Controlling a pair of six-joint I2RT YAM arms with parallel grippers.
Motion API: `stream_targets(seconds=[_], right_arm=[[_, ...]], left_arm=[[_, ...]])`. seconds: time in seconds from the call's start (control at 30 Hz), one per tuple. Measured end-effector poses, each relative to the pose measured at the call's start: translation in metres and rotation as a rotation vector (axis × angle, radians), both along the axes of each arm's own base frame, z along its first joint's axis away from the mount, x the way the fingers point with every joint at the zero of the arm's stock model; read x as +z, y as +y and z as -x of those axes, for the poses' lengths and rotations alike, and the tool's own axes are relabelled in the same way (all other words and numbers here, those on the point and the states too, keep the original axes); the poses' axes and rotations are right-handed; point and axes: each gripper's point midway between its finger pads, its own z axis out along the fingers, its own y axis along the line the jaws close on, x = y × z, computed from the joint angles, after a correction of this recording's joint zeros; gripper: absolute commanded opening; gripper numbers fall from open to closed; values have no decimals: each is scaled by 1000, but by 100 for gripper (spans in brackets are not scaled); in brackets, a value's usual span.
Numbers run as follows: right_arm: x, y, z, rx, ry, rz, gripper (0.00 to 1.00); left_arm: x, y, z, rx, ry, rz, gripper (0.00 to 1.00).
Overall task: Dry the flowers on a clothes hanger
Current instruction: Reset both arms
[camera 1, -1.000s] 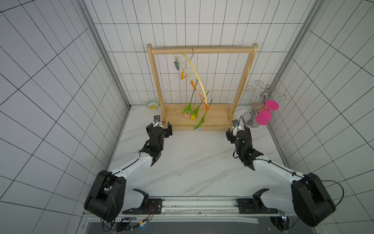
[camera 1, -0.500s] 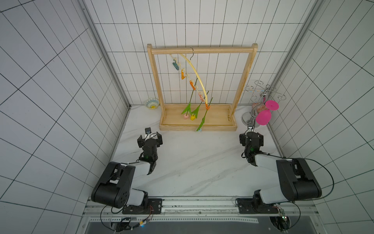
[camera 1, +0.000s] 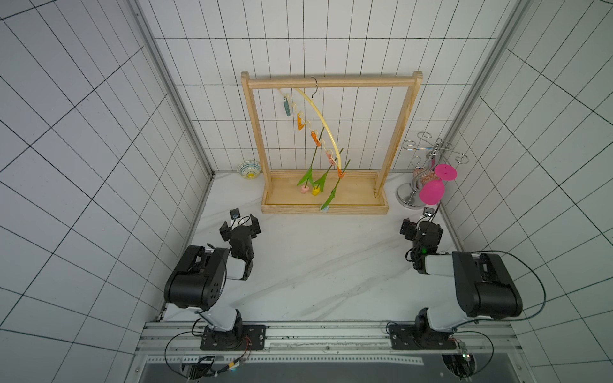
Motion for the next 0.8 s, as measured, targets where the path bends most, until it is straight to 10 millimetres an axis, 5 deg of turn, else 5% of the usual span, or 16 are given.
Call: stream_targets(seconds=[0.1, 0.8], right_arm=[[1, 1, 0, 2, -4, -1, 99], [1, 1, 0, 2, -5, -2, 99]], left_arm=[[17, 9, -8, 17, -44, 27, 99], [-3, 5, -5, -5, 36, 55, 99]])
